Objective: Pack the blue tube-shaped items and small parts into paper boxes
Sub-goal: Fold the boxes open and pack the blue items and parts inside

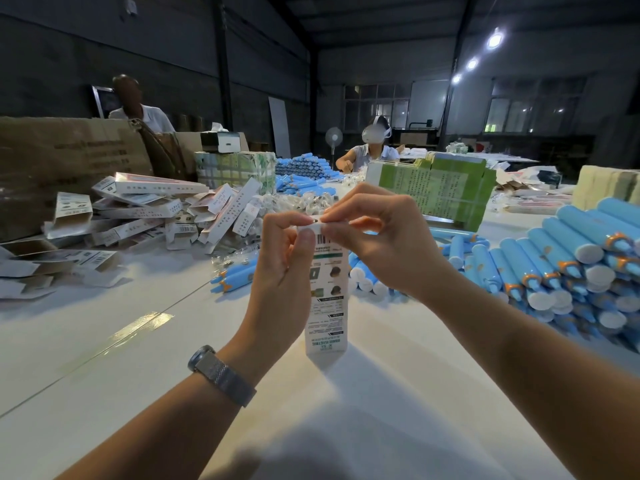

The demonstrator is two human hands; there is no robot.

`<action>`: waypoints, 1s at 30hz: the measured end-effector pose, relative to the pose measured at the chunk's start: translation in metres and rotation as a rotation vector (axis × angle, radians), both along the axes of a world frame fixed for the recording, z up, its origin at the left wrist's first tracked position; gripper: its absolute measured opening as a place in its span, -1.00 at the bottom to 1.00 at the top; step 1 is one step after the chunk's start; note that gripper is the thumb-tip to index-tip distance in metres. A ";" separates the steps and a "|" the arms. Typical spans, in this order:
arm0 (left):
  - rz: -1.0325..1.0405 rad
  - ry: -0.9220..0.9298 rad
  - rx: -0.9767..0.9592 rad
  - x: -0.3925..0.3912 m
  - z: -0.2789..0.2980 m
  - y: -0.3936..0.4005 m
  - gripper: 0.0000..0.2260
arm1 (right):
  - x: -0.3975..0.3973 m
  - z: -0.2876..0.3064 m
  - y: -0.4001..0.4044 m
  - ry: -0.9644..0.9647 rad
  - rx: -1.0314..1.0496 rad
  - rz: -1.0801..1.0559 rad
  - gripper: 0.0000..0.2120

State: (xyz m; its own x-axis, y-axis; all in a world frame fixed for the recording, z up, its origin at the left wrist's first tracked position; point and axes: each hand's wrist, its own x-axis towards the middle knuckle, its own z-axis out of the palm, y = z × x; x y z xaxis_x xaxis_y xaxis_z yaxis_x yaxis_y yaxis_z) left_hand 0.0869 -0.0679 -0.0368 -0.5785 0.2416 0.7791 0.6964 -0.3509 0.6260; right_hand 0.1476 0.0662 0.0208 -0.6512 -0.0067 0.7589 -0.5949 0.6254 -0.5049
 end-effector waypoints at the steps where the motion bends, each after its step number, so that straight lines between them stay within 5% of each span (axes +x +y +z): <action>1: 0.016 0.000 0.002 0.001 0.001 0.000 -0.92 | 0.000 0.001 0.000 -0.001 0.004 -0.002 -0.94; 7: 0.076 0.007 -0.022 0.002 0.005 0.000 -0.75 | -0.002 0.000 -0.001 0.021 0.021 -0.027 -0.96; 13: -0.014 0.038 -0.037 -0.002 0.000 -0.001 -0.87 | 0.000 0.000 0.001 -0.002 0.076 -0.082 -0.95; 30: 0.038 0.155 -0.094 -0.003 -0.008 0.001 -0.63 | 0.001 0.008 0.001 0.024 0.024 -0.098 -0.92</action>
State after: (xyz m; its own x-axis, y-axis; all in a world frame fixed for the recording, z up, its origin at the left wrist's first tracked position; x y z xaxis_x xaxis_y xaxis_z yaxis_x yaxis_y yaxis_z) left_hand 0.0836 -0.0672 -0.0452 -0.4632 0.2975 0.8348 0.7989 -0.2677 0.5386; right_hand 0.1491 0.0677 0.0289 -0.6313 0.0376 0.7746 -0.5420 0.6930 -0.4754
